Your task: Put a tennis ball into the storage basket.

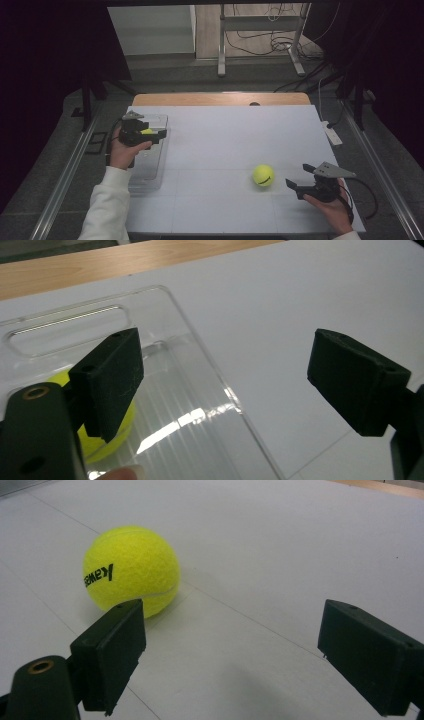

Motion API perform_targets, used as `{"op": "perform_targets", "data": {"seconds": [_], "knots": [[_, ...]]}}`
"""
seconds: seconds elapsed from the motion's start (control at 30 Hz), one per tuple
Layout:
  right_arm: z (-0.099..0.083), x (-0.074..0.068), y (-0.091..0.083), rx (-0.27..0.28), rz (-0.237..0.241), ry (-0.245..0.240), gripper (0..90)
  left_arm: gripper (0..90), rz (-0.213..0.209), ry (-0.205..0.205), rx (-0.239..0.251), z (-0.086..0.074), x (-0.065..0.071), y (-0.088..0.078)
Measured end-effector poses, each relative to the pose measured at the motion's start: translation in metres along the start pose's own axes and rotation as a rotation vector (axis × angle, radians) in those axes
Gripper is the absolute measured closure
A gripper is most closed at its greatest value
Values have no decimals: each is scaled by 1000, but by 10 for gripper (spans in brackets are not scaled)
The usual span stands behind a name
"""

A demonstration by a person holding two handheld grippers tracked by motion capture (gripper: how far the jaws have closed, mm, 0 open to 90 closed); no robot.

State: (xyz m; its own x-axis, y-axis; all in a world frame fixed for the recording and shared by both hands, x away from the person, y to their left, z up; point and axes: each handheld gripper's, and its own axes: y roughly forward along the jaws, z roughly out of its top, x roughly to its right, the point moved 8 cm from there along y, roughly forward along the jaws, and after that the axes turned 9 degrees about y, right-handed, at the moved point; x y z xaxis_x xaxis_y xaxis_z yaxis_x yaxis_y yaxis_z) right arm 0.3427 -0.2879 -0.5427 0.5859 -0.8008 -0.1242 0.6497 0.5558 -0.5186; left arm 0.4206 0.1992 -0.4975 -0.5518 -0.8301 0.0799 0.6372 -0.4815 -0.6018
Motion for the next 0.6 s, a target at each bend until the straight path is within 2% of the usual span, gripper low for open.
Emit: {"op": "perform_targets", "data": {"seconds": [0.6], "knots": [[0, -1, 2, -3, 4, -1, 121, 149, -49, 60, 41, 11, 25, -2]]}}
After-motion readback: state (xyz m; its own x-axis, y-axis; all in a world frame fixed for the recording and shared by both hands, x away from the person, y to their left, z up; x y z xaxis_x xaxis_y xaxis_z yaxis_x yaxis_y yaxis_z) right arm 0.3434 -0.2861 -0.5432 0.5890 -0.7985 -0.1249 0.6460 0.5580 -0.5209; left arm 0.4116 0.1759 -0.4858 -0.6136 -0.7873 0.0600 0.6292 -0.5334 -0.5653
